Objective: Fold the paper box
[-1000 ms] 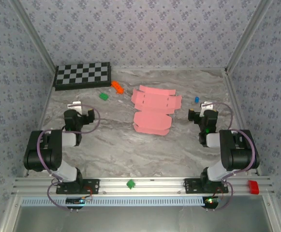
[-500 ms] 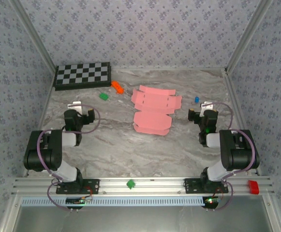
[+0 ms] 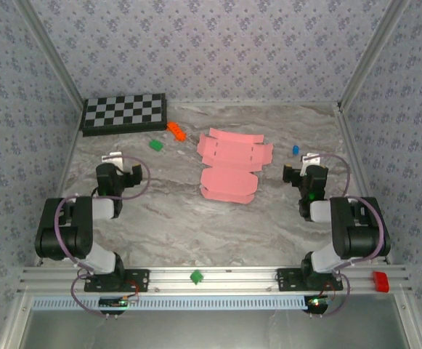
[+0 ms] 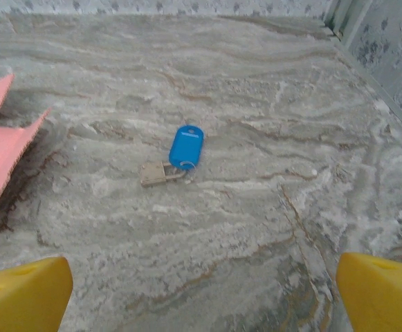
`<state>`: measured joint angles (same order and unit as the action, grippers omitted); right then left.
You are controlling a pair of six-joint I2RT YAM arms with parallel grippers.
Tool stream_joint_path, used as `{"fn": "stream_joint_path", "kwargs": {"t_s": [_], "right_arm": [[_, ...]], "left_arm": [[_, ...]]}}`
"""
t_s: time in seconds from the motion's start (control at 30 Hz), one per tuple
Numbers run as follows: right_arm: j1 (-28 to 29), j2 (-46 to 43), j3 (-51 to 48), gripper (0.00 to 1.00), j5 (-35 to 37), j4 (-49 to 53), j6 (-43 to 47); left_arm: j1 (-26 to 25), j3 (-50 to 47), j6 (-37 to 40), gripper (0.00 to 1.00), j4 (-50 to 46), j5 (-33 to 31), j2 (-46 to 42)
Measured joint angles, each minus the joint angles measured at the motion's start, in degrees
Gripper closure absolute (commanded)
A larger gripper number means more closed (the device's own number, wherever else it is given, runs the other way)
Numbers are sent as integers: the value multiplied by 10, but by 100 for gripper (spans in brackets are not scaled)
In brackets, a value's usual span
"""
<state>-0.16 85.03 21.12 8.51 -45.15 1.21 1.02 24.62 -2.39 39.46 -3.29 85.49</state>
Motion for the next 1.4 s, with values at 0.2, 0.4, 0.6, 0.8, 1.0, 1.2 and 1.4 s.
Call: {"fn": "stream_joint_path", "kwargs": {"t_s": [0.2, 0.4, 0.6, 0.8, 1.0, 1.2, 1.4], "right_arm": [[5, -79, 117, 0, 13, 217, -45], [43, -95, 221, 1, 10, 397, -125], [140, -98, 227, 8, -33, 480, -183], [233, -93, 227, 15, -45, 487, -229], [287, -47, 223, 32, -46, 470, -278], [322, 17, 224, 62, -53, 464, -309], [333, 71, 232, 78, -56, 452, -325]], "left_arm": [[-6, 97, -34, 0, -163, -10, -90], [-68, 203, -105, 7, -294, -3, -105], [-176, 340, -164, 31, -412, 40, -11], [-281, 493, -181, 62, -488, 100, 136], [-318, 648, -181, 80, -536, 157, 277], [-325, 791, -167, 99, -590, 179, 402], [-325, 914, -150, 100, -652, 174, 499]]}}
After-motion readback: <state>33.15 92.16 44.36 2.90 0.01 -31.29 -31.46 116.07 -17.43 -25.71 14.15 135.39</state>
